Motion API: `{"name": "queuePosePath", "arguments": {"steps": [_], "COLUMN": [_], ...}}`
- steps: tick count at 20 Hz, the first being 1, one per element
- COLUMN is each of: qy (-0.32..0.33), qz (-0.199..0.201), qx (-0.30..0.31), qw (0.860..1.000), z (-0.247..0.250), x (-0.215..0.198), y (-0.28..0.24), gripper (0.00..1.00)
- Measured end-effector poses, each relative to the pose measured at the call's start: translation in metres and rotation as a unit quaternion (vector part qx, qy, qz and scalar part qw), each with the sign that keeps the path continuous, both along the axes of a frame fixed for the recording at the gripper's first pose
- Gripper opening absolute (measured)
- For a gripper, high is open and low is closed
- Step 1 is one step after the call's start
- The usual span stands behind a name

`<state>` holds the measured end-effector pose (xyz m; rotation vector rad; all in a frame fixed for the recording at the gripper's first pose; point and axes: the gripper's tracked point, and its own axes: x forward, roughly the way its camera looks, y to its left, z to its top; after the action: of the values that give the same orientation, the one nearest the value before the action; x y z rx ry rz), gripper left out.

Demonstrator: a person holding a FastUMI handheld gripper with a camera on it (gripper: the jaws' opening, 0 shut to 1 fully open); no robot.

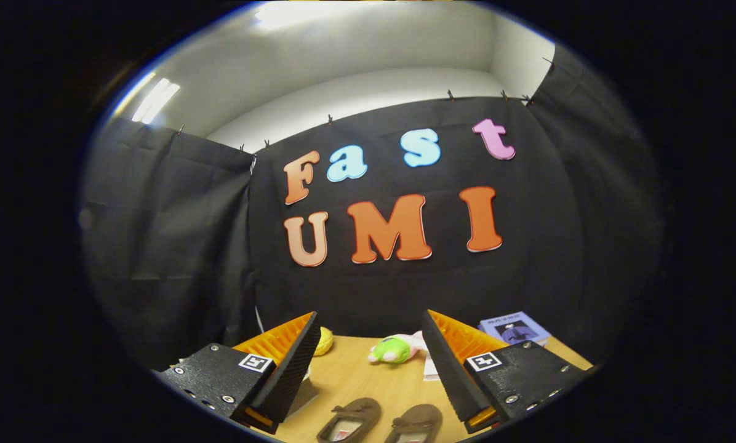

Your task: Open the storage box then place both shoes into the box .Put the left shoe in first, then the right shoe, with the right side of both shoes facing outward in a uniform manner.

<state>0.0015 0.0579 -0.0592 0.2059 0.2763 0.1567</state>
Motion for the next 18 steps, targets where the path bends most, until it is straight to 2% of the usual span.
{"name": "queuePosePath", "arguments": {"steps": [2,6,16,18], "qy": [0.047,0.124,0.23,0.252], "qz": [0.022,0.059,0.102,0.123], "qx": [0.049,0.137,0.155,0.172], "qw": [0.997,0.981,0.955,0.944], "z": [-0.017,-0.042,-0.111,-0.122], "x": [-0.004,-0.013,-0.019,-0.025], "y": [0.014,0.043,0.094,0.115], "gripper": [0.99,0.99,0.98,0.98]}}
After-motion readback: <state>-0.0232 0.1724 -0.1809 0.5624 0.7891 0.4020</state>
